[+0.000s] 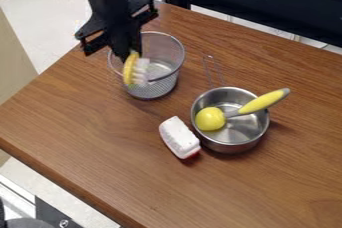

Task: Remove the yellow brush in the silver pot

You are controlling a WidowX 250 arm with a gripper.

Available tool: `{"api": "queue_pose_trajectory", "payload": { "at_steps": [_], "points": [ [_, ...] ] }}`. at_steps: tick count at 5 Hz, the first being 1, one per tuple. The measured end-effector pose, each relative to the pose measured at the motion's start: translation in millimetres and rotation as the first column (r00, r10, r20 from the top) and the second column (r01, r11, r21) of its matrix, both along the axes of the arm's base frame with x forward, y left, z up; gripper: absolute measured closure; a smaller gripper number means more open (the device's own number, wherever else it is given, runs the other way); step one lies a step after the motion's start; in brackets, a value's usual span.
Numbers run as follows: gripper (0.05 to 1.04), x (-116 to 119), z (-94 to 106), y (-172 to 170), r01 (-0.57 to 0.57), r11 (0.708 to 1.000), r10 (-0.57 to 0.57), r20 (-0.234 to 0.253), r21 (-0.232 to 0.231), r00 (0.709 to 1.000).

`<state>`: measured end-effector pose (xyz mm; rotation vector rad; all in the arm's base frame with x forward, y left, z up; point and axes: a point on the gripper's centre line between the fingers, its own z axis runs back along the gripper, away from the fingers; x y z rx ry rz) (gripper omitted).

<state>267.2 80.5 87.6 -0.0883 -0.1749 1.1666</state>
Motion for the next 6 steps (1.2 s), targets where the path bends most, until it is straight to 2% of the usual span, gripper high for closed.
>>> {"api": "queue_pose_trajectory", "payload": {
  "at_steps": [1,2,3,4,5,6],
  "points": [
    [1.003,-6.9,-12.1,5.8,0.018,1.0,-0.019,0.01,0.026,1.0],
    [1.003,-22.7,-26.7,18.8,0.073,0.997,-0.072,-0.021,0.032,0.997],
    [1.003,-41.1,-44.8,30.0,0.101,0.993,-0.1,-0.031,0.054,0.995],
    [1.003,-53.6,-57.0,32.1,0.142,0.989,-0.141,-0.013,0.049,0.99],
    [1.003,-52.1,-59.6,32.0,0.121,0.99,-0.121,-0.016,0.067,0.993],
    [1.003,-46.6,-82.5,26.0,0.112,0.988,-0.105,-0.068,0.108,0.992]
  ]
}}
